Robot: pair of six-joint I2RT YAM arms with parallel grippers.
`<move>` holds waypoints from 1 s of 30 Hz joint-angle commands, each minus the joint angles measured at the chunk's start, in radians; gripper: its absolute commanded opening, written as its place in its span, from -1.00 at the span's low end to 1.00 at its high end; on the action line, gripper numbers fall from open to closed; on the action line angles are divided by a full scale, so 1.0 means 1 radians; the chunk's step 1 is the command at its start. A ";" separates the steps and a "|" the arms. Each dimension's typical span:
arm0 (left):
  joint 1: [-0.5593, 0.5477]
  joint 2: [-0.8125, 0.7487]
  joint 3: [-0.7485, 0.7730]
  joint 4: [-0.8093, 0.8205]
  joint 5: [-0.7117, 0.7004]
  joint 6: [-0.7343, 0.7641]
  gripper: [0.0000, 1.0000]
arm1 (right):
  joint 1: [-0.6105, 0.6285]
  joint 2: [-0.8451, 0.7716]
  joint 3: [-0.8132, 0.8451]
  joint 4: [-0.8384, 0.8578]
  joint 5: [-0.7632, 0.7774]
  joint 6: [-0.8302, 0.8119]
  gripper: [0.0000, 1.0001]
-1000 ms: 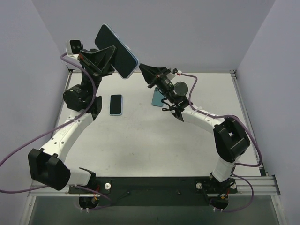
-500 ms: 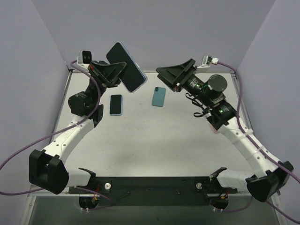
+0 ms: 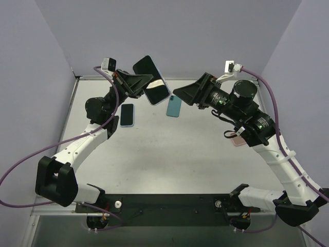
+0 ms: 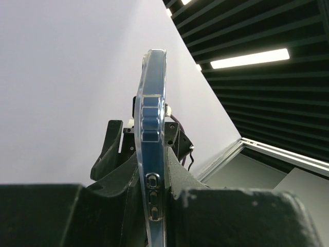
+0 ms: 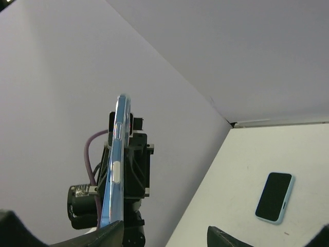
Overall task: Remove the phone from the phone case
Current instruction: Remove the phone case from the phone.
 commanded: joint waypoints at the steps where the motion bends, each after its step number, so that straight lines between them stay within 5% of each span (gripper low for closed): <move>1: -0.005 -0.012 0.024 0.030 0.015 0.021 -1.00 | 0.039 0.010 0.049 -0.008 0.012 -0.081 0.18; 30: -0.005 -0.043 0.010 0.027 0.008 0.020 -1.00 | 0.058 0.003 -0.023 0.018 0.073 -0.078 0.16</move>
